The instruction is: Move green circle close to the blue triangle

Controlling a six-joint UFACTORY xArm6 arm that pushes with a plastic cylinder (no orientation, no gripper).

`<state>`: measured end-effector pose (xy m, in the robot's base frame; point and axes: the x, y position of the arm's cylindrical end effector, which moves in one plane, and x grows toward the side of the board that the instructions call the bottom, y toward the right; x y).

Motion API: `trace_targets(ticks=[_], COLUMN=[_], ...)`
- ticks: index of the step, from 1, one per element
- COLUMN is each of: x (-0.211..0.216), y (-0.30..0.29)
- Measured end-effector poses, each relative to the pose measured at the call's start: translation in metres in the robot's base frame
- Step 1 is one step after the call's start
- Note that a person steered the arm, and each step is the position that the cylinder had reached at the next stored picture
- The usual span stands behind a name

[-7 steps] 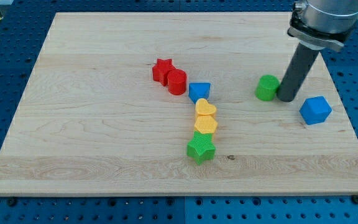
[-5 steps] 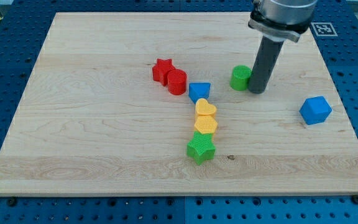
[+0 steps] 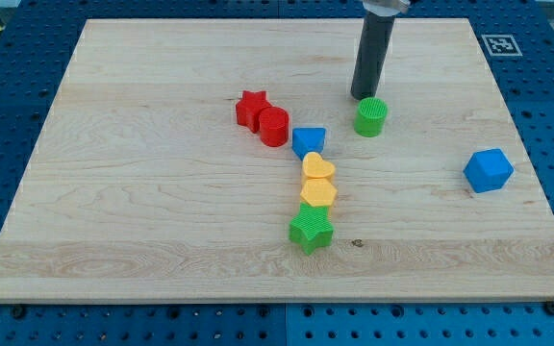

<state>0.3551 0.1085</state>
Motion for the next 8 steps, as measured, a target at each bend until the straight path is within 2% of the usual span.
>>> trace_targets(ticks=[4, 5, 8], x=[-0.017, 0.004, 0.035], y=[-0.032, -0.011, 0.002])
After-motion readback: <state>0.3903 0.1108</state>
